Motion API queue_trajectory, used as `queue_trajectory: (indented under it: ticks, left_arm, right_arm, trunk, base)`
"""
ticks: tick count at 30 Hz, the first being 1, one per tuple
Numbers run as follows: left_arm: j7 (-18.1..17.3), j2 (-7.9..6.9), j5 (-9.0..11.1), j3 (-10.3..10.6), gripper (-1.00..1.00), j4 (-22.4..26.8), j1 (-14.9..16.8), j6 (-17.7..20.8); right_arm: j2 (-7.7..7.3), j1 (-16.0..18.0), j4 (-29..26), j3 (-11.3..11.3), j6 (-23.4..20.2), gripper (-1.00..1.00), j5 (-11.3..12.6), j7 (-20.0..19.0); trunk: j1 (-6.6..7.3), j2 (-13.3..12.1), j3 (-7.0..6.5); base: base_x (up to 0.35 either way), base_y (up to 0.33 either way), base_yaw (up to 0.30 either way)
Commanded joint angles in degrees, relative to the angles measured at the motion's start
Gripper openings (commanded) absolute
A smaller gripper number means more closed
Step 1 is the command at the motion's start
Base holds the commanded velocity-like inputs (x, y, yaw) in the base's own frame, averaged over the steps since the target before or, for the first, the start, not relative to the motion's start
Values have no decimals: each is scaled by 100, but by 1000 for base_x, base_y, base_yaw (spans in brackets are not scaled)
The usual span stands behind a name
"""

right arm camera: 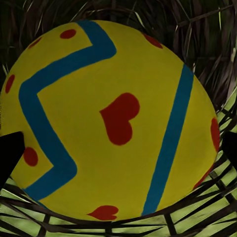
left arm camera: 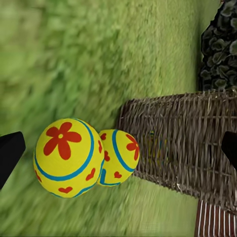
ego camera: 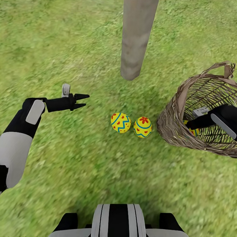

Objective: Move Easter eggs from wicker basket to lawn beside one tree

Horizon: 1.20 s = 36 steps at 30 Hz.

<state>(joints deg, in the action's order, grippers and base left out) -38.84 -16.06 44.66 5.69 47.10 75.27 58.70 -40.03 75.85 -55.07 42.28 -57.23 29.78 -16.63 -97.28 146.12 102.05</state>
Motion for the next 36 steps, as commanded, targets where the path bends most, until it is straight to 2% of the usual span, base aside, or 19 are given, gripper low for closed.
queue_trajectory:
  ticks: [1,16,32,33,36]
  left_arm:
    - [-27,1,-10,11,100,-5,4,11]
    - [-27,-30,-27,20,100,-4,5,10]
    - [-27,-21,-27,20,100,-8,5,10]
    - [-27,-21,-27,20,100,-8,5,10]
    - [-29,-25,-21,20,100,-8,5,10]
  right_arm:
    - [-5,8,-4,17,-7,100,-60,-60]
    - [-5,8,0,35,10,100,-54,-60]
    - [-5,8,5,44,1,100,-73,-60]
    - [-5,8,5,44,-2,-100,-74,-60]
    - [-5,8,5,51,-7,-100,-75,-60]
  trunk:
    - [1,2,4]
    - [-15,10,136]
    - [-15,10,136]
    - [-15,10,136]
    - [-15,10,136]
  base:
    - [0,0,0]
    - [0,0,0]
    - [0,0,0]
    - [0,0,0]
    - [0,0,0]
